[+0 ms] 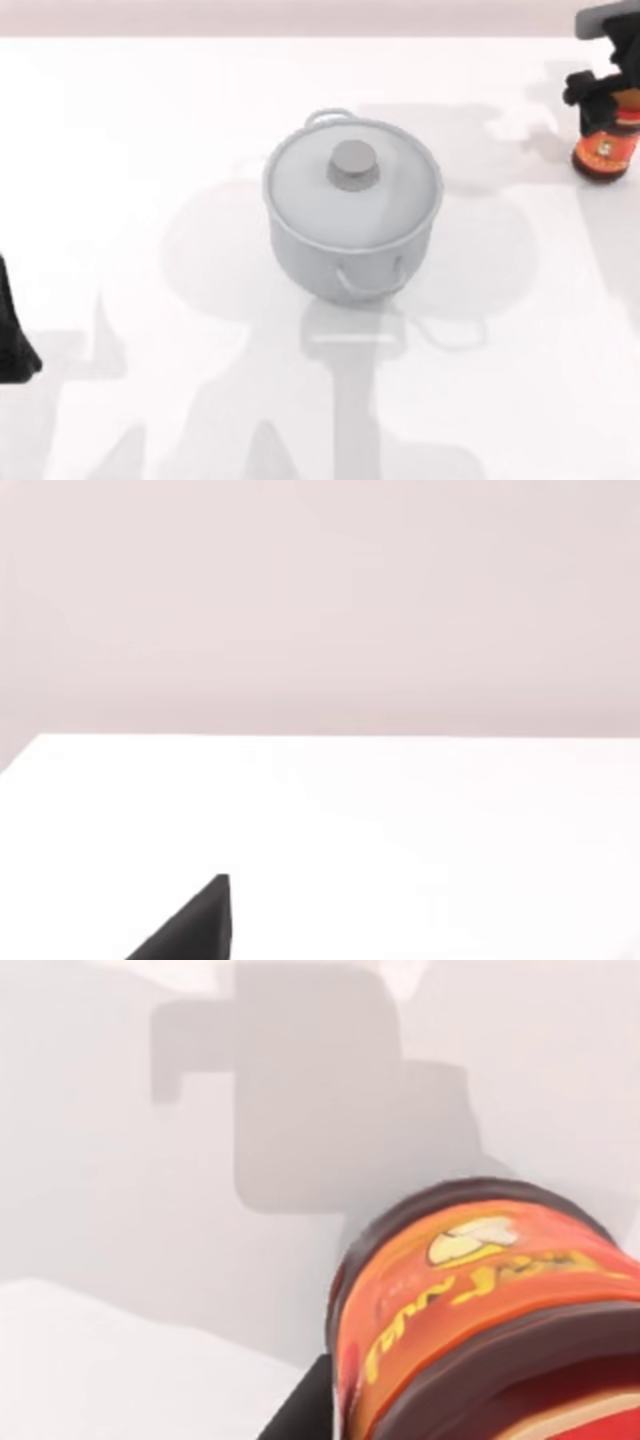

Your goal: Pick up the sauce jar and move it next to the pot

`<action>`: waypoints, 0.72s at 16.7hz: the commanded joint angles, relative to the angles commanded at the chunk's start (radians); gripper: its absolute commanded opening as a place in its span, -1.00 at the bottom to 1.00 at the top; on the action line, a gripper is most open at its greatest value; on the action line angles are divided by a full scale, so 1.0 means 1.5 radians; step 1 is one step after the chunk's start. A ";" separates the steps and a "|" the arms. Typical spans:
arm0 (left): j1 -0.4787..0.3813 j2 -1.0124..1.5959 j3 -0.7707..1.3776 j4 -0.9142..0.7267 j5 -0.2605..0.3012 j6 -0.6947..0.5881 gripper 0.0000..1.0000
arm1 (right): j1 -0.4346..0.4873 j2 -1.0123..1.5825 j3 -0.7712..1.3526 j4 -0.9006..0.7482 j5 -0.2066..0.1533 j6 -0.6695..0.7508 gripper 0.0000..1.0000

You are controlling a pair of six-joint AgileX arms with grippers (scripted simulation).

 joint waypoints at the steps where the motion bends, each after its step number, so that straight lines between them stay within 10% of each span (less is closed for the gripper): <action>1: 0.000 0.000 0.000 0.000 0.000 0.000 1.00 | 0.000 0.000 0.000 0.000 0.000 0.000 -0.96; 12: 0.000 0.000 0.000 0.000 0.000 0.000 1.00 | -0.001 -0.011 -0.010 -0.002 -0.001 0.000 -1.00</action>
